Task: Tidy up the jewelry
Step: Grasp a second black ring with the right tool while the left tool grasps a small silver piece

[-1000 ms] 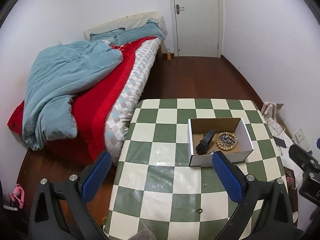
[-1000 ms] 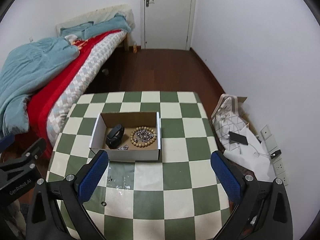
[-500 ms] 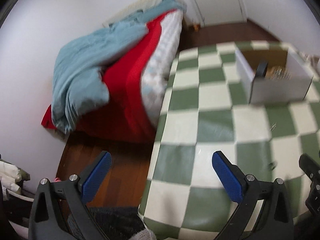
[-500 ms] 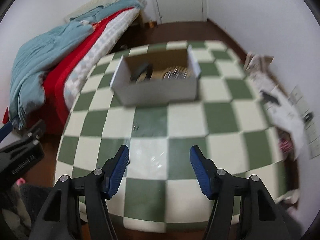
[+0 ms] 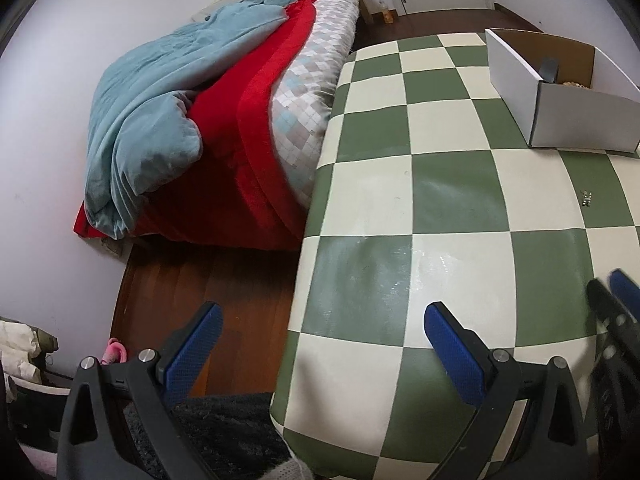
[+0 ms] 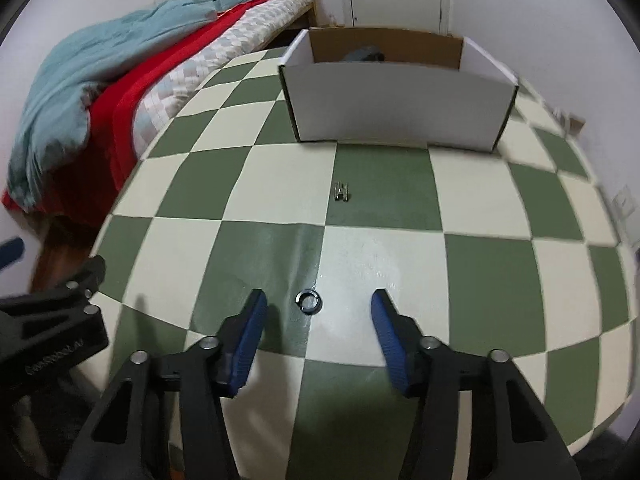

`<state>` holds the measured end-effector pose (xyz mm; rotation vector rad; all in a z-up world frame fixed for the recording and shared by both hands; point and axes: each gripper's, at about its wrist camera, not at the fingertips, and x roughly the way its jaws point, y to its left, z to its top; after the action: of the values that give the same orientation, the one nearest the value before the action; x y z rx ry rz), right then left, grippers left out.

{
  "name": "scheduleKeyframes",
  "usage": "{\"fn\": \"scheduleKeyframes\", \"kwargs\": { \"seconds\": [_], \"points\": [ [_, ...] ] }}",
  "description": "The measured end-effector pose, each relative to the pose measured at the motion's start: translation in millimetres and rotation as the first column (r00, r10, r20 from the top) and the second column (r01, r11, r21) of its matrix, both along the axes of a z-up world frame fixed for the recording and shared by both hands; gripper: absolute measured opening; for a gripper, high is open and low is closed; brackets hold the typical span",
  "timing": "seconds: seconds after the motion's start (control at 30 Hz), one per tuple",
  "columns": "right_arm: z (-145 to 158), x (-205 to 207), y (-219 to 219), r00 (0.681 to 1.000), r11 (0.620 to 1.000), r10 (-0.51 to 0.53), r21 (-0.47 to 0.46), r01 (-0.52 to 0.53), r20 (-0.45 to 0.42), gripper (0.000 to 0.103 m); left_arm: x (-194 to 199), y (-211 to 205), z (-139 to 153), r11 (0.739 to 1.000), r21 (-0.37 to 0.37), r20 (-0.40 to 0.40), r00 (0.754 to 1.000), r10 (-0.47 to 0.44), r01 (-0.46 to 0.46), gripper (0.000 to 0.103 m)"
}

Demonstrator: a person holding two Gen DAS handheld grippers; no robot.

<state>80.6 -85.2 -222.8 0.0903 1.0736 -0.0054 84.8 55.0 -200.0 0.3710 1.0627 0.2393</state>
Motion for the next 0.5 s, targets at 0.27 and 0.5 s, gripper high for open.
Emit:
{"fn": "scheduleKeyframes", "kwargs": {
  "seconds": [0.27,0.5],
  "points": [
    [3.1,-0.2,-13.9,0.999,1.000,-0.025,-0.003,0.025,0.034,0.014,4.7,-23.9,6.8,0.997,-0.065,0.001,0.999,-0.036,0.036,0.103],
    [19.1,-12.4,-82.5,0.980,0.980,-0.191,0.070,0.187,0.054,0.014,27.3,-78.7,7.7,0.975,-0.190,-0.019,0.993,-0.121,0.115,0.103]
  ]
}}
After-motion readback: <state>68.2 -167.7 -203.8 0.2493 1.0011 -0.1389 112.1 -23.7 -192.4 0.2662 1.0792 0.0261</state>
